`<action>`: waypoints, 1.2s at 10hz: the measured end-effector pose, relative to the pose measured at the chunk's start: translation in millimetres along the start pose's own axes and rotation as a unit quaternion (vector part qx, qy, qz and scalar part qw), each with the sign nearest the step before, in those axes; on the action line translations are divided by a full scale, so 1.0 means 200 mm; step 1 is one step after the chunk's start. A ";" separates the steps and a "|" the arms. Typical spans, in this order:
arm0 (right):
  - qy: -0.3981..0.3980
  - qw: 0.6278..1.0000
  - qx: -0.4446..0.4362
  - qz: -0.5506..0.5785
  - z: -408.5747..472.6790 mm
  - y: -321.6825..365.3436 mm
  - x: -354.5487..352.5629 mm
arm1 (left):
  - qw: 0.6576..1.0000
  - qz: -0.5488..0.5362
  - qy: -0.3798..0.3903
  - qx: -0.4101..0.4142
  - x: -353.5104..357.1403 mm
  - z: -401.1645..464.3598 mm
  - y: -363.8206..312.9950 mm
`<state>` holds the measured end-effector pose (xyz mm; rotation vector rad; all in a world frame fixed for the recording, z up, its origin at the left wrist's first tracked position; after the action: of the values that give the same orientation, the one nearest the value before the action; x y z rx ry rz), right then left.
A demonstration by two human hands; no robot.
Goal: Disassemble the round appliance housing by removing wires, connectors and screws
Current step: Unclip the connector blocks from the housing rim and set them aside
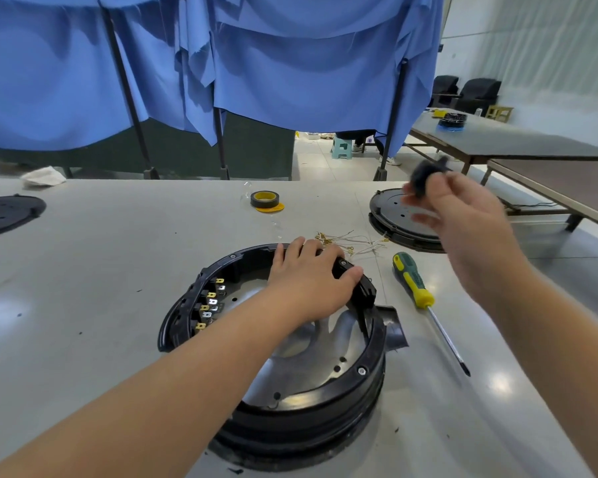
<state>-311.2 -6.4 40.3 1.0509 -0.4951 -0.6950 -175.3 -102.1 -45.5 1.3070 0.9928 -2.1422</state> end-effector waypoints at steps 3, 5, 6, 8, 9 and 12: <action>0.078 0.965 0.012 -0.250 0.06 -0.38 0.17 | 1.000 0.006 0.003 -0.001 0.00 0.00 0.00; 0.040 0.919 -0.045 -0.390 0.14 -0.55 0.19 | 1.000 0.015 0.002 0.009 0.01 -0.01 0.00; 0.055 0.891 -0.054 -0.448 0.17 -0.61 0.24 | 1.000 0.024 -0.001 0.016 0.01 -0.02 0.00; 0.063 0.882 -0.058 -0.464 0.21 -0.65 0.31 | 1.000 0.024 0.000 0.015 0.02 -0.02 0.00; 0.061 0.887 -0.057 -0.455 0.21 -0.65 0.32 | 1.000 0.025 0.001 0.013 0.02 -0.02 0.00; 0.055 0.895 -0.089 -0.435 0.14 -0.46 0.15 | 0.999 0.029 0.003 0.015 0.02 -0.02 0.00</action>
<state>-335.0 -75.1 -30.0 1.1130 0.1803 -1.4291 -176.1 -99.3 -50.2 1.3401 0.9174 -2.1191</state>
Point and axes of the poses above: each hand's wrist, its own z-axis towards the middle knuckle, its own x-axis out of the palm, y = z × x, the point moved 8 cm from there along z, towards the middle knuckle, and after that the axes turned 14 degrees about -y, right-handed, at the moved point
